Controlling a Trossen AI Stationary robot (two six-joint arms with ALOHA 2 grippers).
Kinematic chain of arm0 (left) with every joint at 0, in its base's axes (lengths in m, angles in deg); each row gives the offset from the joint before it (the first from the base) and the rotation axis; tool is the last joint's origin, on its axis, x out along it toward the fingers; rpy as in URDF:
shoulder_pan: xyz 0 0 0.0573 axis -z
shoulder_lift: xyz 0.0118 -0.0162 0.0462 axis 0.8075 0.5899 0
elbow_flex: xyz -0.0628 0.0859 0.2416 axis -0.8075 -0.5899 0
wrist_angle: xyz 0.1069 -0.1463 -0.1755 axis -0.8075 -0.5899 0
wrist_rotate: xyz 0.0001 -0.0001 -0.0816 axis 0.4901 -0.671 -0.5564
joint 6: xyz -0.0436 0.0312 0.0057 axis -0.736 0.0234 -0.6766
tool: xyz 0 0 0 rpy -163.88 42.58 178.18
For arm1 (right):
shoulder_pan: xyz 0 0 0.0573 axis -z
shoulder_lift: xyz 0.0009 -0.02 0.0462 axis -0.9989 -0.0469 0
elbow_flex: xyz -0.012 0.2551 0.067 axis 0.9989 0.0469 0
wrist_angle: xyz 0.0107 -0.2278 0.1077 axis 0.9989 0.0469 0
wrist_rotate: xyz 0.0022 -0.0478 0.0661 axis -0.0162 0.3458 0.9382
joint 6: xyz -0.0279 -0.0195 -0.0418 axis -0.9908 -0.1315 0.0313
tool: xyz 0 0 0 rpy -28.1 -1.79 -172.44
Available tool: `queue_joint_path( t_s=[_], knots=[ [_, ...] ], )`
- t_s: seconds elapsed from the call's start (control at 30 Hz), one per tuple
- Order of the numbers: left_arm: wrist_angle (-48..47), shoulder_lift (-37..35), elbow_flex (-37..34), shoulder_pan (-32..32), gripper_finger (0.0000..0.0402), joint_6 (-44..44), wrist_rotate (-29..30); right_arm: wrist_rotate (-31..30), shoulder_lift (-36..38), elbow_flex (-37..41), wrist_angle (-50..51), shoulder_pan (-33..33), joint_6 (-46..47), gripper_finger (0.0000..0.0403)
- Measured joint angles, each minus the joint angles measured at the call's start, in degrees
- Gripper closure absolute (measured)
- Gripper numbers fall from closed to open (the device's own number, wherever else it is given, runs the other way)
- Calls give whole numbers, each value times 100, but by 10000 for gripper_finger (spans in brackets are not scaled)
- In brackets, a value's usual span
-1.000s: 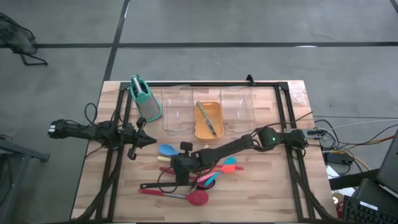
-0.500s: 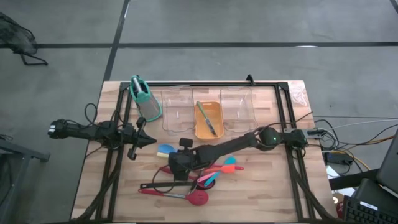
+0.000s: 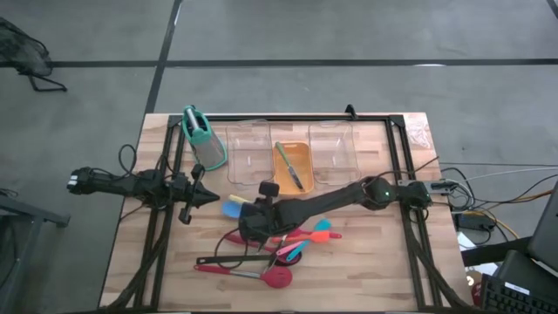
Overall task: Pick & Place Kitchen Items
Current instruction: Put the left yellow table knife into the orange bin
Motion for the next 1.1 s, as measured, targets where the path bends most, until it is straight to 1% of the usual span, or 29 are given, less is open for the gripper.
queue_joint_path(
  t_s=[0.07, 0.17, 0.3, 0.4, 0.6, 0.73, 0.93, 1.03, 1.1],
  knots=[
    [-15, 0, -1, 1, 390, -2, 1, -276, 62, 3, 172, 0, 87, 364],
    [-24, 0, 0, -1, 390, -1, 0, -866, 164, 3, 668, 1, 335, 361],
    [-23, 0, -1, -1, 390, 0, 1, -1366, 263, 6, 1405, 25, 913, 359],
    [-24, 0, 1, -1, 390, -1, -1, -1716, 286, 10, 1831, 41, 1167, 364],
    [-22, 0, 1, 0, 390, -1, 0, -1987, 321, 15, 2591, 150, 1727, 358],
    [-23, 0, 1, 1, 390, -1, 0, -2240, 427, 32, 3033, 155, 2155, 363],
    [-21, 0, -1, -1, 390, 0, 0, -2341, 593, 119, 3129, 74, 2229, 364],
    [-20, 0, 1, 0, 390, 0, 0, -2352, 712, 299, 3179, 54, 2315, 362],
    [-22, 0, 1, 1, 390, 0, 1, -2379, 837, 477, 3315, 37, 2529, 363]
  ],
)
